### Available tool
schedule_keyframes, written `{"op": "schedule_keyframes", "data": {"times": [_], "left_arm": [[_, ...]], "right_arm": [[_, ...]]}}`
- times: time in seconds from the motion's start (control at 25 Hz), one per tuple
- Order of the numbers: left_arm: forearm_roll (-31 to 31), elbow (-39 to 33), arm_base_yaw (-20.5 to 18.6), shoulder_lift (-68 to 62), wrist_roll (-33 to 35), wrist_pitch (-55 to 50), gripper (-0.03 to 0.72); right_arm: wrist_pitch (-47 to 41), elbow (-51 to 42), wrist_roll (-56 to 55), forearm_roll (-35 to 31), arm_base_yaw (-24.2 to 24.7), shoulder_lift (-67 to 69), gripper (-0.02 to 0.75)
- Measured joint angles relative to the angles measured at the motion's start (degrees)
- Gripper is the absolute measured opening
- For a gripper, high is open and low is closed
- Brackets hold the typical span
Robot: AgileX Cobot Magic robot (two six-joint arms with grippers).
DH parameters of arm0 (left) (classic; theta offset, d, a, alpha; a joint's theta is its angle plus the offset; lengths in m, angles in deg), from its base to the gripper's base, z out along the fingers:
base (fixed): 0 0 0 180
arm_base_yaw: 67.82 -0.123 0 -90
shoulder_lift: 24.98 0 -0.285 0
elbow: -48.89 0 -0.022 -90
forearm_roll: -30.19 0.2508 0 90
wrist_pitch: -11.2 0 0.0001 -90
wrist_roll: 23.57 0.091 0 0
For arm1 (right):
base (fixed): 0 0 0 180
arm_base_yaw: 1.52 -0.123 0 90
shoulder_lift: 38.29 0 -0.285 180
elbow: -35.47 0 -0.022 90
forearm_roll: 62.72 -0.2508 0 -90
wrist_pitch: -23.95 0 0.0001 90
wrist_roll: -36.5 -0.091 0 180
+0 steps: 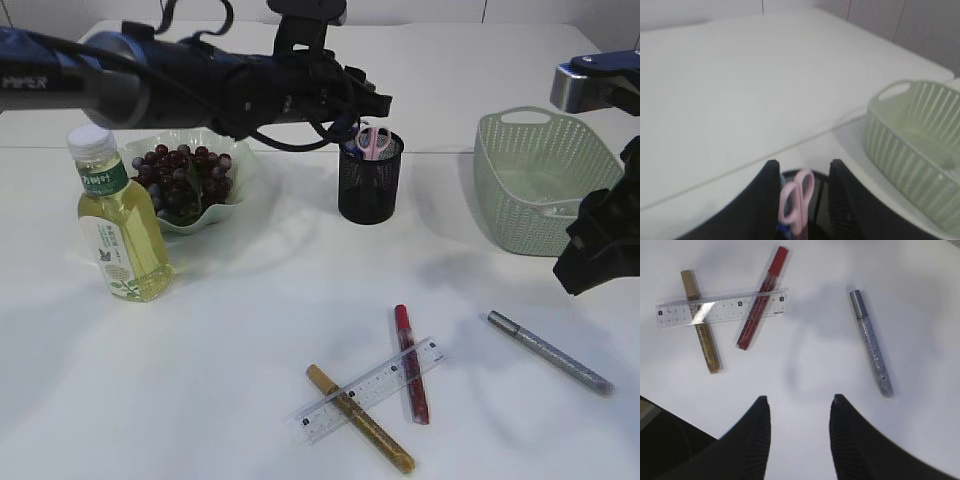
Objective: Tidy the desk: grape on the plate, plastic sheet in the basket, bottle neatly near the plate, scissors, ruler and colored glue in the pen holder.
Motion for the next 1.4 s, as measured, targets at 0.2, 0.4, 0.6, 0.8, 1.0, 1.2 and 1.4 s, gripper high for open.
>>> {"op": "schedule_keyframes", "data": {"times": [0.2, 0.4, 0.6, 0.8, 1.0, 1.2, 1.4], "left_arm": [[0.0, 0.0, 1.6, 7.2, 0.4, -25.8, 0.246], [-5.0, 0.0, 3.1, 11.5, 6.7, -45.0, 0.285], [-14.9, 0.0, 3.3, 12.1, 14.1, -61.5, 0.354], [-16.8, 0.0, 6.3, 12.1, 18.1, -67.1, 0.369], [-16.1, 0.0, 11.3, 12.1, 18.9, -69.7, 0.372], [-15.8, 0.1, 15.3, 10.9, 18.9, -71.9, 0.433], [-15.6, 0.1, 16.7, 6.4, 18.9, -72.5, 0.469]], "right_arm": [[0.0, 0.0, 0.0, -0.5, 0.0, 0.0, 0.323], [0.0, 0.0, -1.3, -4.1, 0.0, 0.0, 0.323], [-0.7, 0.0, -8.9, -4.6, 0.0, 0.0, 0.323], [-4.3, 0.0, -9.7, -4.8, 2.7, 0.0, 0.323], [-6.3, 1.8, -8.5, -5.0, 11.2, 0.0, 0.323], [-8.4, 2.2, -6.6, -5.3, 14.4, 0.0, 0.323], [-8.6, 2.2, -4.1, -9.9, 14.5, 0.0, 0.323]]}}
